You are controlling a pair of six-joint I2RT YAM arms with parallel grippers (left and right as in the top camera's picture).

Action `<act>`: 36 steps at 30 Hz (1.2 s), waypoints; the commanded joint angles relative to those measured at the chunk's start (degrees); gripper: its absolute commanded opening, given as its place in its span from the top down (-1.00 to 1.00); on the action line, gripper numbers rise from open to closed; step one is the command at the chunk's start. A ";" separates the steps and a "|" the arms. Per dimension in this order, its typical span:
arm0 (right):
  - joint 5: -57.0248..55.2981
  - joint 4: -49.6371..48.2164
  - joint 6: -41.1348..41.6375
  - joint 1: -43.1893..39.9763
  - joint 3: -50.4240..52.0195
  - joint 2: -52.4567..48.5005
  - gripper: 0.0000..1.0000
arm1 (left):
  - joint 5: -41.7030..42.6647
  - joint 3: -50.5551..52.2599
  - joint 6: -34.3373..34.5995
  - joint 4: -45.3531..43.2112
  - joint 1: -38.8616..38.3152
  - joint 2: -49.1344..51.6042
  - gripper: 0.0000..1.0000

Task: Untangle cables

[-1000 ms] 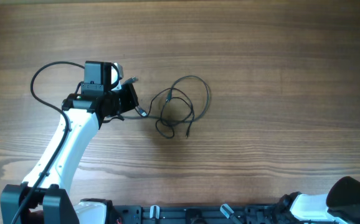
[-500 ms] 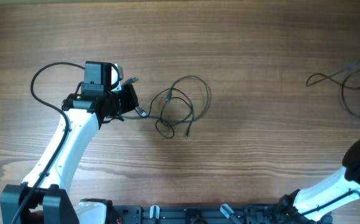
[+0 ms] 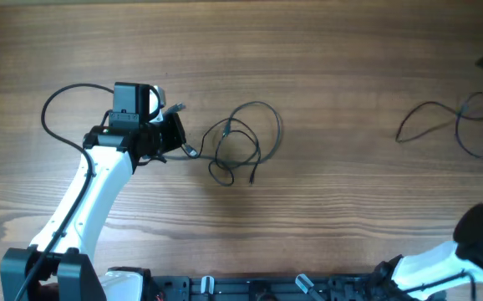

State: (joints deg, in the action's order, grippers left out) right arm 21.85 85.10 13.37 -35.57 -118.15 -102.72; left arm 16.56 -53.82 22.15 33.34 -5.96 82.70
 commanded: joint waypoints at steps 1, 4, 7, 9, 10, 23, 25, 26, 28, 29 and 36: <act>-15.26 6.08 1.84 -0.28 -2.21 3.87 -0.99 | 0.76 0.20 -0.90 -0.04 -0.22 -0.42 0.92; -19.67 7.04 2.05 -0.28 -1.29 3.87 -0.99 | 0.79 0.20 -0.90 0.02 -0.22 -0.42 0.92; -4.94 4.68 -4.92 -0.15 -1.29 3.74 -0.99 | 0.94 0.20 -0.90 0.24 -0.22 -0.42 0.92; 4.11 3.52 -13.53 0.96 -1.29 3.61 -0.99 | 0.98 0.20 -0.90 0.22 -0.22 -0.42 0.92; 4.37 3.13 -14.99 2.38 -1.22 3.39 -1.00 | 1.60 0.20 -0.92 -0.07 -0.33 -0.42 0.92; 3.91 -0.24 -20.35 43.82 10.10 -10.64 -1.00 | -30.14 0.20 4.48 6.97 -6.51 -0.42 0.92; 3.91 -2.34 -14.27 48.24 13.22 -11.69 -1.00 | -32.74 0.20 7.43 7.87 -5.81 -0.42 0.92; 3.98 -4.09 -10.99 50.73 14.95 -12.00 -0.99 | -32.72 0.20 9.51 7.80 -4.63 -0.42 0.92; 4.15 -9.53 -4.85 55.41 18.69 -12.04 -0.99 | -32.20 0.20 13.70 7.82 -2.38 -0.42 0.92; 4.13 -13.03 -2.23 57.64 20.50 -12.04 -0.99 | -30.49 0.20 14.78 7.63 -1.49 -0.42 0.92; 3.65 -42.80 23.02 70.93 34.93 -12.07 -0.71 | -24.87 0.20 14.75 7.02 -0.20 -0.42 0.92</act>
State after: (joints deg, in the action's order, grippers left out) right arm 25.58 48.25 25.04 33.63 -87.02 -114.45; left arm -9.23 -53.82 35.62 40.34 -6.57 82.70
